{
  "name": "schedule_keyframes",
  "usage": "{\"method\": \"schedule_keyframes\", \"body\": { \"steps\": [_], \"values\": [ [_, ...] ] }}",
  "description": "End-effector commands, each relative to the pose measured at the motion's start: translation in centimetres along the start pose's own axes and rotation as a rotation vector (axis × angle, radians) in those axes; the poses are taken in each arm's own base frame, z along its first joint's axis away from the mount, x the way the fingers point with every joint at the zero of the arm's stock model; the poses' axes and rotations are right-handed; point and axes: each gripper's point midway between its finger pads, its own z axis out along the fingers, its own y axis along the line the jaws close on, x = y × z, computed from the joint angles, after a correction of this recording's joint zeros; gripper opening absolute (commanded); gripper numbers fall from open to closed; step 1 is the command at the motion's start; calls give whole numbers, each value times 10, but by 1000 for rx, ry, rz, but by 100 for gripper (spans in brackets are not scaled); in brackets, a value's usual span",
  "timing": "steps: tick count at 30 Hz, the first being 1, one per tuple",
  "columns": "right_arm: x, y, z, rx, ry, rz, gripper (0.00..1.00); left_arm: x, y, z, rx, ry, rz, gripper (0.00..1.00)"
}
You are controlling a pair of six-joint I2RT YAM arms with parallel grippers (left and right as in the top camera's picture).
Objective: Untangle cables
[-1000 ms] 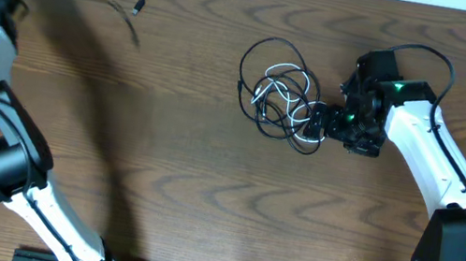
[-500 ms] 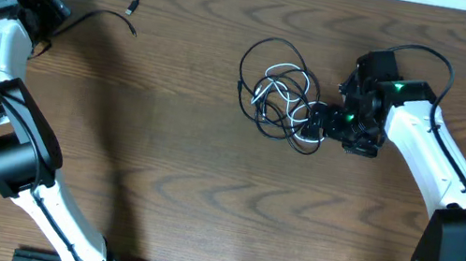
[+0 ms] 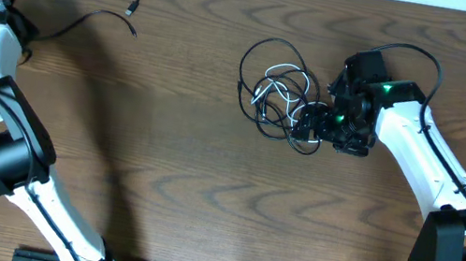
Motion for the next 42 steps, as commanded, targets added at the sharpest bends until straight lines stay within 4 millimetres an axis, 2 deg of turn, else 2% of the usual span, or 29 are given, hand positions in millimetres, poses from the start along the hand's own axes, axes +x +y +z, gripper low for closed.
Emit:
{"method": "schedule_keyframes", "body": {
  "steps": [1, 3, 9, 11, 14, 18, 19, 21, 24, 28, 29, 30, 31, 32, 37, 40, 41, 42],
  "values": [
    [3, 4, 0, -4, 9, -10, 99, 9, 1, 37, -21, -25, -9, 68],
    [4, 4, 0, -3, 12, -10, 99, 12, 0, 46, -11, -25, -13, 72],
    [5, 4, 0, -1, 15, -9, 99, 21, -20, 71, 101, -18, -22, 71],
    [5, 4, 0, -1, 16, -8, 99, 23, -24, 76, 128, -17, -24, 58],
    [6, 4, 0, -1, 18, -7, 99, 23, -36, 77, 188, -19, -25, 44],
    [6, 3, 0, 0, 20, -6, 99, 20, -53, 74, 281, -19, -36, 14],
    [7, 3, 0, 1, 23, -5, 99, 16, -56, 72, 298, -29, -53, 8],
    [10, 2, 0, 5, 35, -1, 99, 7, -62, 70, 331, -63, -59, 7],
    [18, -1, -1, 17, 66, 10, 99, -19, -86, 55, 449, -122, -81, 7],
    [21, -2, -1, 21, 79, 14, 99, -55, -115, 28, 626, -167, -241, 8],
    [21, -2, -1, 21, 80, 16, 99, -58, -118, 25, 641, -171, -265, 22],
    [22, -2, -1, 23, 83, 35, 99, -59, -120, 24, 647, -171, -276, 61],
    [23, -2, -1, 24, 85, 49, 99, -57, -122, 23, 653, -163, -272, 85],
    [22, -2, -1, 24, 84, 50, 99, -54, -126, 21, 675, -145, -248, 94],
    [22, -2, -1, 24, 84, 50, 99, -48, -142, 0, 803, -88, -188, 97],
    [21, -2, -1, 24, 81, 50, 99, -63, -144, -32, 822, -137, -92, 98],
    [20, -4, -2, 23, 77, 54, 99, -71, -141, -49, 785, -169, -57, 98],
    [18, -4, -3, 22, 72, 58, 99, -75, -137, -57, 749, -184, -46, 98]
  ]
}}
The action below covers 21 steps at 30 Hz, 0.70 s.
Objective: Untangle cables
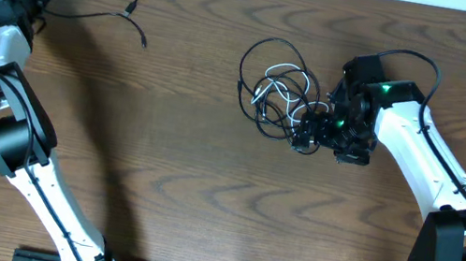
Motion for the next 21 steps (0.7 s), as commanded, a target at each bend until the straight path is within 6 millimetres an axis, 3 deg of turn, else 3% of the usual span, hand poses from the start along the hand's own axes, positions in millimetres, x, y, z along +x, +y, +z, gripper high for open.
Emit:
{"method": "schedule_keyframes", "body": {
  "steps": [1, 2, 3, 6, 10, 14, 16, 18, 19, 20, 21],
  "values": [
    [-8, -2, -8, -11, -25, 25, 99, -53, -62, -70, -71, -110, 158, 98],
    [-11, -3, -11, -14, -34, 31, 99, -58, -68, -79, -94, -124, 167, 98],
    [-19, -6, -20, -23, -61, 46, 99, -68, -88, -107, -133, -159, 211, 98],
    [-26, -7, -33, -51, -86, 35, 99, -76, -118, -135, -116, -192, 269, 98],
    [-28, -1, -50, -116, -102, -35, 99, -61, -151, -173, -83, -134, 275, 98],
    [-31, -2, -60, -122, -138, -41, 99, 5, -194, -199, 85, 122, 263, 98],
    [-32, -2, -60, -124, -144, -43, 99, 50, -212, -213, 188, 310, 228, 98],
    [-36, 0, -61, -128, -160, -52, 99, 111, -212, -221, 166, 526, 179, 98],
    [-37, 1, -61, -130, -167, -55, 99, 126, -210, -222, 151, 575, 175, 98],
    [-40, 2, -62, -133, -178, -59, 99, 155, -209, -224, 142, 661, 205, 98],
    [-42, 2, -62, -134, -185, -61, 99, 166, -210, -225, 143, 691, 225, 98]
  ]
}}
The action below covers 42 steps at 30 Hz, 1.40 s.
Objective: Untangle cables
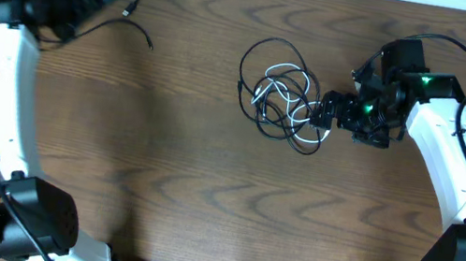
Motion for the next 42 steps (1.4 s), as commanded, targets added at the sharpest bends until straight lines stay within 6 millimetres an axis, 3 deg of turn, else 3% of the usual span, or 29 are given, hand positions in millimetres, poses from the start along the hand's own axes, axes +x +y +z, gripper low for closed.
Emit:
{"method": "schedule_keyframes", "body": {
  "steps": [1, 3, 11, 18, 23, 28, 30, 33, 39, 42],
  "values": [
    [-12, 9, -12, -29, -61, -39, 99, 66, -29, 29, 74, 225, 123, 98],
    [-16, 10, -12, -33, -77, -46, 99, 106, -39, 46, 64, 345, 185, 98],
    [-26, -10, -17, 26, -116, 21, 99, 222, -71, 91, 1, 656, 247, 97],
    [-30, -36, -27, 43, -127, 101, 99, 306, -71, 123, -240, 761, 254, 97],
    [-32, -43, -30, 45, -136, 120, 99, 335, -66, 147, -385, 686, 275, 93],
    [-32, -43, -30, 45, -136, 121, 99, 374, -77, 179, -363, 682, 294, 70],
    [-31, -43, -30, 46, -132, 122, 99, 387, -87, 193, -317, 668, 322, 67],
    [-28, -44, -30, 48, -119, 126, 99, 390, -95, 207, -283, 624, 354, 63],
    [-25, -44, -29, 50, -109, 130, 99, 376, -85, 212, -348, 537, 391, 45],
    [-25, -44, -29, 51, -109, 130, 99, 378, -86, 211, -344, 551, 387, 19]
  ]
}}
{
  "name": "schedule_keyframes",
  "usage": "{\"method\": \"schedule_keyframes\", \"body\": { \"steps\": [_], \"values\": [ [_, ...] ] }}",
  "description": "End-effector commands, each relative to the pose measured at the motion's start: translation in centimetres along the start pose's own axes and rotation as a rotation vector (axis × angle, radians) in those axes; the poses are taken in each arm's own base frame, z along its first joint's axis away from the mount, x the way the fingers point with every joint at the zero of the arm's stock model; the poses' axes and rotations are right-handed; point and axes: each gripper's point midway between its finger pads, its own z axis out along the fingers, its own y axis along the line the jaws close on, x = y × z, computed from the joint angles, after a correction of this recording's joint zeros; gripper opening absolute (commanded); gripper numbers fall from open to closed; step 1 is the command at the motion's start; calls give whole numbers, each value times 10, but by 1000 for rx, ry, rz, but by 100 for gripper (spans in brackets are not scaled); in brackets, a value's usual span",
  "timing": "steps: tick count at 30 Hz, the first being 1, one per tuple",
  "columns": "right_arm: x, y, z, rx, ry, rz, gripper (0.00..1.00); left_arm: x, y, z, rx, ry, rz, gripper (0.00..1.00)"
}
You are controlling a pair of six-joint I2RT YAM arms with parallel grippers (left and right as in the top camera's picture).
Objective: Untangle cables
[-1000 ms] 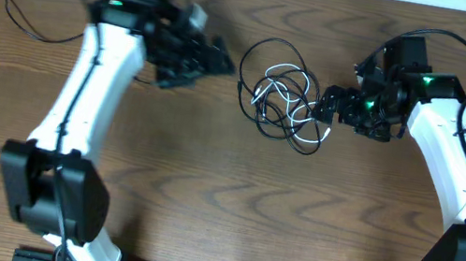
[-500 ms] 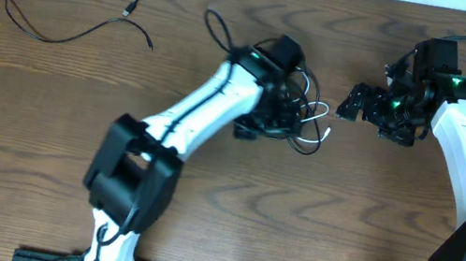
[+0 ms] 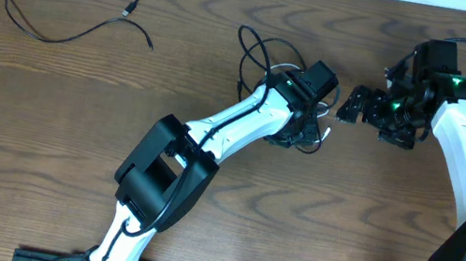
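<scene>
A tangle of black and white cables [image 3: 264, 60] lies right of the table's middle in the overhead view. Only its black loops and a bit of white show, because my left arm covers most of it. My left gripper [image 3: 307, 129] is down on the tangle's right side, its fingers hidden under the wrist. My right gripper [image 3: 341, 109] sits just right of the tangle. A short white cable end [image 3: 330, 116] shows at its fingertips, and it appears shut on that.
A separate black cable [image 3: 71, 23] lies spread in an open loop at the far left, with its plug ends [image 3: 130, 9] pointing to the middle. The table's back edge runs along the top of the view. The right arm's own wiring arches over its wrist.
My left arm has left the far-left corner and now reaches across from the front onto the tangle. My right gripper has moved a little further right and up, away from the tangle.
My left gripper was at the far-left corner beside the loose black cable, which now lies free there. My right gripper was down in the tangle's right edge, then stood further right each time, while the left arm came over onto the tangle.
</scene>
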Motion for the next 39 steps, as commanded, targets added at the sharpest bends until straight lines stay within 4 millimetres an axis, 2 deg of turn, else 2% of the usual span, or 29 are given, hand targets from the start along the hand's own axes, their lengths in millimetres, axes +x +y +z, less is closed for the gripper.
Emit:
{"method": "schedule_keyframes", "body": {
  "steps": [1, 3, 5, 6, 8, 11, 14, 17, 21, 25, 29, 30, 33, 37, 39],
  "values": [
    [-5, 3, -12, -8, -33, 4, 99, 1, 7, 4, -26, 4, -11, 8],
    [-3, 3, -12, -6, -25, 7, 99, 6, 3, -4, 1, 32, -15, 7],
    [-1, 2, -12, -4, -19, 10, 99, 9, -3, -22, 40, 54, 0, 7],
    [-1, 2, -12, -3, -17, 10, 99, 9, -10, -41, 75, 53, 32, 7],
    [0, 2, -12, -3, -14, 11, 99, 8, -19, -63, 128, 39, 68, 7],
    [0, 3, -12, -7, -11, 11, 99, 6, -48, -128, 310, -38, 158, 7],
    [2, 10, -11, -38, -2, 2, 99, 2, -62, -185, 412, -169, 230, 8],
    [8, 32, -10, -131, 18, -71, 99, 3, -69, -236, 491, -283, 284, 7],
    [13, 64, -9, -239, 24, -190, 99, 3, -69, -265, 522, -358, 295, 7],
    [15, 95, -3, -284, -3, -285, 99, 1, -86, -298, 635, -438, 337, 8],
    [15, 103, 4, -243, -28, -332, 99, 0, -97, -325, 712, -506, 368, 8],
    [14, 100, 6, -211, -33, -326, 98, -1, -96, -330, 721, -521, 370, 8],
    [17, 81, 14, -79, -19, -272, 83, -9, -86, -353, 738, -586, 354, 7],
    [28, 64, 23, -16, 22, -251, 79, -26, -58, -392, 752, -700, 297, 8],
    [32, 51, 29, 31, 33, -243, 77, -34, -39, -423, 776, -783, 242, 7]
  ]
}}
